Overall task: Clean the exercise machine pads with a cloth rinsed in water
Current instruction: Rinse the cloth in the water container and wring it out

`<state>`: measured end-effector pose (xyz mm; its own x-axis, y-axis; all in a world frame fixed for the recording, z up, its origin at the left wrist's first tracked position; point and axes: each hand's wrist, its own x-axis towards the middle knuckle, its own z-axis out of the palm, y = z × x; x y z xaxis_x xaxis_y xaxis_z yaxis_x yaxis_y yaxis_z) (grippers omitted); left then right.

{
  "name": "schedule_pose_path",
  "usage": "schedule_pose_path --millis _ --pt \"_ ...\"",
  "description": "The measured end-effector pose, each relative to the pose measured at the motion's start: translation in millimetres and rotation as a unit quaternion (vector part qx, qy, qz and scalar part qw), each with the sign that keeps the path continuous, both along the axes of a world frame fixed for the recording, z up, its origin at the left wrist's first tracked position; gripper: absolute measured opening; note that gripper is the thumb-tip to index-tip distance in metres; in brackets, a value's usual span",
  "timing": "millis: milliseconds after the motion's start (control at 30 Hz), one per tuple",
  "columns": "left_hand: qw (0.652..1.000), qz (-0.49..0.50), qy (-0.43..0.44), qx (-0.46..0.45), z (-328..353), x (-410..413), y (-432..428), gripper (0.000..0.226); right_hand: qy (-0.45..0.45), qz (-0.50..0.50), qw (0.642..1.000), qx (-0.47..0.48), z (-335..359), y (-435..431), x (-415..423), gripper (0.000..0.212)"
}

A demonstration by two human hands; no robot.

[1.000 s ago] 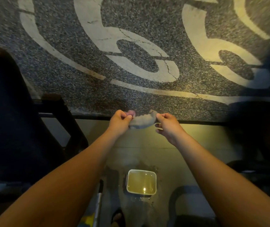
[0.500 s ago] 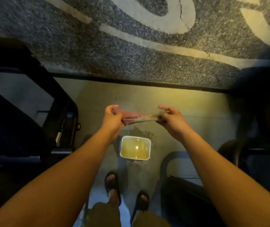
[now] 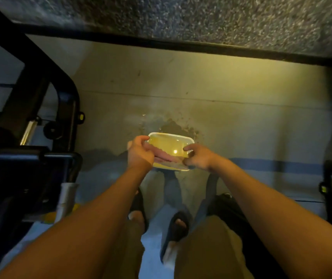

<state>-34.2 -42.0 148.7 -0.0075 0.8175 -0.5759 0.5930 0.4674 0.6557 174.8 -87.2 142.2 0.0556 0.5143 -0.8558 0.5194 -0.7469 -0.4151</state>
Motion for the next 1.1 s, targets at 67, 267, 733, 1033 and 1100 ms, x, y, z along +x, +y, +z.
schedule_pose_path --millis 67,267,733,1033,1100 --pt "0.998 -0.045 0.021 0.040 -42.9 7.8 6.1 0.035 -0.038 0.100 0.994 -0.024 -37.5 8.8 5.8 0.038" --pt "0.991 -0.102 0.078 0.034 -171.6 32.4 34.5 0.011 -0.070 0.091 0.993 -0.009 -150.1 30.0 30.0 0.025" --pt "0.909 -0.353 0.216 -0.054 -374.9 65.2 37.4 0.031 -0.143 0.191 0.968 0.083 -363.9 33.5 30.8 0.009" --pt "0.936 -0.282 0.169 -0.126 -411.3 63.3 19.6 0.038 -0.147 0.112 0.980 0.079 -412.3 22.3 11.6 0.036" --pt "0.959 -0.201 0.104 -0.169 -415.7 60.4 16.2 0.023 -0.102 0.107 0.987 0.065 -410.3 21.5 6.4 0.034"
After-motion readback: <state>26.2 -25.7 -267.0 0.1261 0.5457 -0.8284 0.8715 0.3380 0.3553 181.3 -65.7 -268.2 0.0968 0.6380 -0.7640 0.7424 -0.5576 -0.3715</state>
